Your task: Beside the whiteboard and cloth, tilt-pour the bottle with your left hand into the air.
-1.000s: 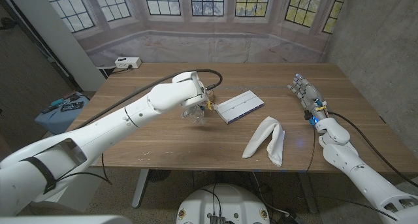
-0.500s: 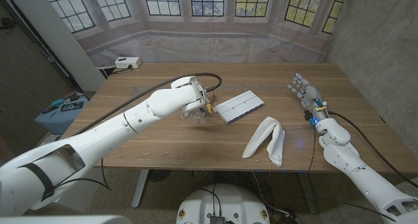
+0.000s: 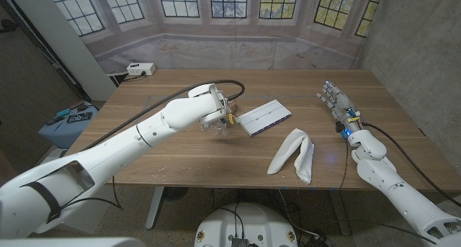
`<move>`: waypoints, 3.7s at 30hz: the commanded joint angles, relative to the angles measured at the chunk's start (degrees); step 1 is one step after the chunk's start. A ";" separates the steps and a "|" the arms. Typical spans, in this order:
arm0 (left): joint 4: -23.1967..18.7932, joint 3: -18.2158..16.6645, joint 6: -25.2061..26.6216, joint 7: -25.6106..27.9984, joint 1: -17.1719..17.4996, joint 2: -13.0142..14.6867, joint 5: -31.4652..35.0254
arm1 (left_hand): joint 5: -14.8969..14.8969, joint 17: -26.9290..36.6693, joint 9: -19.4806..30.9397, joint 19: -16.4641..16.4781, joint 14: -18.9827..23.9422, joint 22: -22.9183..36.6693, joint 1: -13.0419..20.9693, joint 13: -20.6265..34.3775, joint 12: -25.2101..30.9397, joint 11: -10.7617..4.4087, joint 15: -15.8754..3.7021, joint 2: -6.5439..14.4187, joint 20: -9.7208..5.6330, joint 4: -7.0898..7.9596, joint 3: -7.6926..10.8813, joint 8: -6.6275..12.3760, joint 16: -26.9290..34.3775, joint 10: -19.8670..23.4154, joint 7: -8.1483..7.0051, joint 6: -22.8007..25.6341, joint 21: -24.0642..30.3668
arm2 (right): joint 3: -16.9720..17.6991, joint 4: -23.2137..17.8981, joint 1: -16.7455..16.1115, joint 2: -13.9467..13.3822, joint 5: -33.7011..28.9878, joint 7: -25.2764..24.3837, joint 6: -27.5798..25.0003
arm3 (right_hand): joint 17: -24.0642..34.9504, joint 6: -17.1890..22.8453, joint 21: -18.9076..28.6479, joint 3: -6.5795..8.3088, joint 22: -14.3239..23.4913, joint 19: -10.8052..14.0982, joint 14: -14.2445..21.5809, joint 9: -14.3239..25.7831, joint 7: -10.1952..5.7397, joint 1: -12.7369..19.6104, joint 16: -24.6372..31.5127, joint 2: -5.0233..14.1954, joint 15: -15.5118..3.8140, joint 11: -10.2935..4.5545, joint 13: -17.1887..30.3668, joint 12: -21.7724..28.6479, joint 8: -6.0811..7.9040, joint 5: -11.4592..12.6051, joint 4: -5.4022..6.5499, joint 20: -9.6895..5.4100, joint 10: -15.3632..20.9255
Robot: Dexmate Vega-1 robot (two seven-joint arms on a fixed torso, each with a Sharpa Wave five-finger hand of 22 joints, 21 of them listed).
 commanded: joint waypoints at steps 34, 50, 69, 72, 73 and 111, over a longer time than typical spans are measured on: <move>1.03 -2.39 17.42 9.37 6.57 -6.98 5.77 | 0.31 1.44 0.72 0.64 5.00 0.41 6.84 5.34 0.74 -3.15 -3.37 9.76 0.53 1.07 1.95 7.55 0.42 4.42 1.68 10.09 0.19 | -1.26 -1.56 0.54 -0.99 -1.46 -1.16 -2.25 | 0.07 0.46 -0.24 0.13 0.09 0.48 0.51 0.10 0.13 0.46 0.37 -0.25 -0.07 -0.17 0.27 0.12 0.24 0.28 0.12 -0.23 0.48; -2.26 -4.38 24.82 11.89 12.76 -7.99 7.66 | 0.41 1.95 0.63 1.10 5.76 0.46 6.91 5.30 0.57 -2.24 -3.10 9.67 0.93 1.06 1.87 7.84 0.81 4.94 2.35 10.19 0.38 | -1.45 -2.05 0.35 -1.72 -1.66 -1.32 -3.33 | 0.07 0.45 -0.21 0.14 0.09 0.55 0.49 0.10 0.13 0.52 0.36 -0.20 -0.02 -0.15 0.28 0.10 0.23 0.29 0.11 -0.34 0.43; -6.56 -10.82 34.59 18.54 22.26 -11.21 8.18 | 0.50 2.22 0.67 1.23 6.00 0.53 6.66 5.53 0.41 -1.77 -2.90 9.20 1.23 1.09 1.63 8.07 0.81 5.02 2.70 10.13 0.45 | -2.36 -0.97 2.74 -2.35 -2.08 -0.04 -5.38 | 0.07 0.41 -0.18 0.12 0.09 0.66 0.50 0.10 0.22 0.52 0.36 -0.22 0.05 -0.01 0.28 0.11 0.22 0.28 0.11 -0.21 0.47; -7.04 -11.69 36.17 21.13 24.22 -11.49 7.63 | 0.55 2.33 0.62 1.15 6.01 0.54 6.85 5.47 0.31 -1.72 -2.94 9.17 1.22 0.97 1.66 8.03 0.86 5.05 2.74 10.00 0.42 | -2.37 -0.78 2.73 -2.18 -2.01 -0.10 -5.33 | 0.07 0.42 -0.20 0.11 0.09 0.60 0.47 0.10 0.14 0.52 0.35 -0.22 -0.04 -0.15 0.28 0.10 0.22 0.28 0.11 -0.29 0.45; -7.12 -11.89 36.62 21.94 24.79 -11.55 7.63 | 0.57 2.28 0.60 1.17 6.07 0.55 6.87 5.47 0.29 -1.75 -2.95 9.15 1.23 0.95 1.69 8.01 0.82 5.06 2.86 9.94 0.43 | -2.39 -0.72 2.71 -2.13 -1.97 -0.08 -5.33 | 0.07 0.43 -0.19 0.11 0.09 0.64 0.49 0.10 0.17 0.51 0.36 -0.22 -0.04 -0.14 0.28 0.11 0.22 0.28 0.11 -0.29 0.46; -7.34 -17.00 50.14 56.58 35.33 -12.29 -18.90 | 0.95 1.86 -0.18 1.54 7.00 0.58 6.07 4.24 -0.92 -2.12 -2.98 8.21 1.09 1.00 1.63 8.14 0.09 5.88 2.77 10.63 0.55 | -3.58 -1.34 3.19 -1.66 -2.76 -0.75 -6.55 | 0.08 0.68 -0.13 0.12 0.09 0.94 0.70 0.11 0.17 0.57 0.43 -0.11 0.01 -0.10 0.28 0.22 0.29 0.29 0.12 -0.56 0.82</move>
